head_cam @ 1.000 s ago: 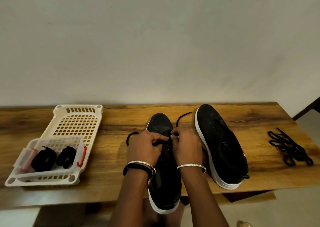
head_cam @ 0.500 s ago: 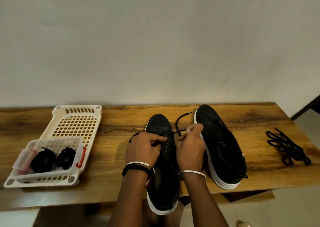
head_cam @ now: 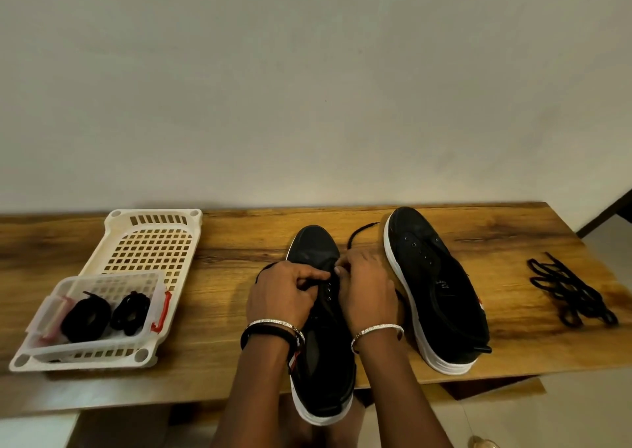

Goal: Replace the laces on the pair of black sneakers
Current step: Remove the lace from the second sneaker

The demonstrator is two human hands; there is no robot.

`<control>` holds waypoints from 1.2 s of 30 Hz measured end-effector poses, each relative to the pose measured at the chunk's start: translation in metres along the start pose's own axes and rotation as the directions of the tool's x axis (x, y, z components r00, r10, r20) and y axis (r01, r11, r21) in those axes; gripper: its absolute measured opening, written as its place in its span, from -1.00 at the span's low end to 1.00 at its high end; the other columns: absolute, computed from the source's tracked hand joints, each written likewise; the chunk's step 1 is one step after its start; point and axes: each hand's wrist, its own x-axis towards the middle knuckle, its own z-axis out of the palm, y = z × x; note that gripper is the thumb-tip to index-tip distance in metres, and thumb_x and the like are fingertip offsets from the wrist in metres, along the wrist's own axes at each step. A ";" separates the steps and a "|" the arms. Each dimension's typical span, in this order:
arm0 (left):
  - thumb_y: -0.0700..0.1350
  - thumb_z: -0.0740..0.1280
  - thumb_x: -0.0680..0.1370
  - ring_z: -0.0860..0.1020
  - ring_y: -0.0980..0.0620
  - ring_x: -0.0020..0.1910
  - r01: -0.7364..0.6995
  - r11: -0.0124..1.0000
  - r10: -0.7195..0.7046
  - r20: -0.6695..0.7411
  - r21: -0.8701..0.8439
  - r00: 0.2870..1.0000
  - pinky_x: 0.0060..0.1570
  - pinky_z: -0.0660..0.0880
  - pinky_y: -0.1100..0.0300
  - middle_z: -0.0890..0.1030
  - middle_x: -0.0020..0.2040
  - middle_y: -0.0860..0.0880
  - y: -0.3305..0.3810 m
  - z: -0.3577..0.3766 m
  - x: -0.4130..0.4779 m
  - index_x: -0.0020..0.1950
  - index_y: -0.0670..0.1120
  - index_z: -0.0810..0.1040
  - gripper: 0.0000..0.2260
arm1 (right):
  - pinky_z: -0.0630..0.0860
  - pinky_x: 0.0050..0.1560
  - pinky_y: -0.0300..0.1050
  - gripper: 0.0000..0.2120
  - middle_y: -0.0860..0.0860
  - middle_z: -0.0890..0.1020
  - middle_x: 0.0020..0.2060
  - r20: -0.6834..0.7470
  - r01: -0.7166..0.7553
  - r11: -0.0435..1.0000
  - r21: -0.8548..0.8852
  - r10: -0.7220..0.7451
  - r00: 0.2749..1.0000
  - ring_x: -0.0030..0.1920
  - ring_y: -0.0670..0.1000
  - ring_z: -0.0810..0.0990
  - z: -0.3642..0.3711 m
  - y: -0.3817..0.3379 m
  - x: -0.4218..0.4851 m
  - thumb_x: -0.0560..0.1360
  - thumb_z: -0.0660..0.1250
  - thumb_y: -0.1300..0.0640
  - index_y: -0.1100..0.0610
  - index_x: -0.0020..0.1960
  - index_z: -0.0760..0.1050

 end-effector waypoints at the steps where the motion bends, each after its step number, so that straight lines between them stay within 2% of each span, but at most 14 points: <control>1: -0.08 0.44 0.53 0.62 0.22 0.00 0.001 1.000 -0.001 -0.002 0.008 1.000 -0.13 0.49 0.36 0.68 0.04 0.21 0.000 0.000 0.000 0.04 0.28 0.67 -0.77 | 0.46 -0.09 -0.05 -0.91 -0.02 0.57 0.15 -0.001 -0.028 0.999 -0.020 0.028 1.000 0.09 0.09 0.59 -0.001 -0.002 0.000 0.64 0.25 0.12 0.02 0.12 0.50; 5: -0.06 0.44 0.52 0.62 0.20 0.01 0.007 1.000 -0.007 -0.014 0.011 1.000 -0.12 0.51 0.32 0.69 0.05 0.19 0.000 0.000 0.000 0.03 0.29 0.67 -0.77 | 0.37 -0.16 -0.08 -0.77 0.04 0.52 0.21 0.078 -0.105 0.990 -0.099 0.113 0.991 0.11 0.15 0.62 -0.004 -0.007 0.000 0.60 0.29 0.21 0.09 0.24 0.39; 8: -0.06 0.44 0.52 0.62 0.19 0.00 0.009 1.000 -0.008 -0.025 0.016 1.000 -0.15 0.49 0.33 0.68 0.05 0.19 0.001 0.000 -0.001 0.03 0.30 0.67 -0.77 | 0.45 -0.15 -0.02 -0.70 0.11 0.60 0.08 0.040 -0.174 0.984 -0.039 0.175 0.984 0.06 0.21 0.64 -0.003 -0.008 0.001 0.56 0.30 0.25 0.13 0.24 0.31; 10: -0.06 0.44 0.52 0.62 0.20 -0.02 0.012 1.000 -0.012 -0.032 0.017 0.999 -0.18 0.48 0.33 0.68 0.05 0.20 0.001 0.000 -0.001 0.03 0.30 0.67 -0.77 | 0.55 -0.10 0.05 -0.71 0.15 0.63 -0.02 -0.038 -0.261 0.962 0.083 0.265 0.964 -0.01 0.24 0.65 0.000 -0.005 0.001 0.55 0.30 0.27 0.13 0.20 0.28; 13: -0.06 0.45 0.52 0.62 0.20 -0.05 0.016 1.000 -0.016 -0.035 0.007 0.999 -0.21 0.47 0.35 0.68 0.03 0.21 0.000 0.000 0.000 0.02 0.30 0.67 -0.78 | 0.64 -0.10 0.17 -0.77 0.17 0.65 -0.07 -0.127 -0.398 0.816 0.419 0.487 0.864 -0.13 0.21 0.67 0.006 0.004 0.003 0.54 0.24 0.31 0.09 0.09 0.26; 14: -0.05 0.45 0.52 0.62 0.20 -0.04 0.014 1.000 -0.014 -0.034 0.003 0.999 -0.22 0.46 0.36 0.68 0.03 0.22 0.000 0.000 0.000 0.02 0.29 0.67 -0.79 | 0.65 -0.15 0.20 -0.79 0.16 0.65 -0.09 -0.127 -0.400 0.789 0.465 0.507 0.852 -0.16 0.21 0.67 0.008 0.007 0.004 0.54 0.21 0.32 0.08 0.06 0.27; 17: -0.06 0.45 0.53 0.62 0.22 -0.02 0.009 1.000 -0.009 -0.029 0.003 1.000 -0.24 0.43 0.40 0.68 0.04 0.22 -0.001 0.000 0.000 0.02 0.28 0.67 -0.79 | 0.59 -0.21 0.09 -0.85 -0.02 0.55 -0.19 -0.163 -0.281 0.886 0.368 0.359 0.919 -0.18 0.12 0.62 0.004 0.011 0.005 0.60 0.23 0.23 0.02 0.02 0.29; 20: -0.06 0.44 0.53 0.62 0.21 0.00 0.005 1.000 -0.004 -0.026 0.009 1.000 -0.18 0.49 0.36 0.68 0.05 0.19 -0.001 0.000 0.001 0.04 0.28 0.67 -0.78 | 0.46 -0.10 -0.07 -0.82 -0.08 0.54 0.00 -0.210 -0.038 0.960 0.279 0.100 0.973 -0.05 -0.02 0.54 -0.006 0.007 0.004 0.60 0.30 0.14 -0.01 0.17 0.41; 22: -0.07 0.44 0.53 0.62 0.21 0.00 0.000 1.000 0.000 -0.019 0.014 1.000 -0.16 0.51 0.34 0.68 0.05 0.18 -0.001 0.000 0.001 0.05 0.28 0.67 -0.78 | 0.51 -0.02 -0.07 -0.77 -0.06 0.56 0.13 -0.152 0.059 0.978 0.201 -0.028 0.988 0.05 -0.01 0.58 -0.005 0.004 0.004 0.59 0.33 0.14 0.00 0.23 0.51; 24: -0.06 0.43 0.53 0.62 0.20 0.00 -0.005 1.000 0.005 -0.016 0.016 1.000 -0.18 0.48 0.35 0.68 0.05 0.18 -0.002 0.000 0.001 0.05 0.28 0.67 -0.78 | 0.54 0.03 -0.03 -0.81 -0.03 0.56 0.18 -0.053 0.056 0.995 0.086 -0.051 0.997 0.10 0.06 0.59 0.000 0.001 0.004 0.61 0.32 0.14 0.02 0.21 0.54; 27: -0.06 0.44 0.53 0.62 0.19 -0.02 -0.006 1.000 0.007 -0.024 0.020 1.000 -0.19 0.50 0.33 0.68 0.04 0.18 -0.003 0.002 0.002 0.04 0.29 0.66 -0.78 | 0.50 0.01 -0.02 -0.87 0.02 0.57 0.16 0.013 -0.002 1.000 0.001 0.002 1.000 0.11 0.10 0.58 0.003 -0.002 0.004 0.64 0.26 0.18 0.07 0.16 0.52; 30: -0.05 0.44 0.52 0.62 0.18 -0.04 0.008 1.000 -0.008 -0.034 0.025 0.999 -0.19 0.50 0.31 0.67 0.02 0.18 -0.003 0.003 0.002 0.04 0.30 0.66 -0.77 | 0.47 -0.07 0.00 -0.86 0.07 0.58 0.04 -0.029 -0.072 0.997 0.035 0.073 0.997 0.03 0.17 0.60 0.003 -0.003 0.004 0.61 0.25 0.25 0.10 0.14 0.46; 33: -0.03 0.45 0.52 0.62 0.19 -0.07 0.021 1.000 -0.021 -0.041 0.010 0.999 -0.18 0.53 0.30 0.68 -0.01 0.20 -0.003 0.003 0.002 0.01 0.32 0.65 -0.78 | 0.53 -0.18 0.06 -0.79 0.10 0.61 -0.16 -0.150 -0.205 0.951 0.231 0.242 0.958 -0.16 0.19 0.60 0.005 0.001 0.003 0.55 0.22 0.33 0.09 0.11 0.33; 36: -0.03 0.46 0.51 0.62 0.21 -0.07 0.023 1.000 -0.024 -0.042 -0.003 0.999 -0.19 0.52 0.31 0.68 -0.01 0.22 -0.004 0.004 0.002 0.01 0.32 0.66 -0.79 | 0.60 -0.11 0.12 -0.84 0.13 0.66 -0.15 -0.145 -0.318 0.806 0.499 0.439 0.887 -0.17 0.15 0.63 0.007 0.007 0.003 0.58 0.16 0.28 0.05 0.06 0.28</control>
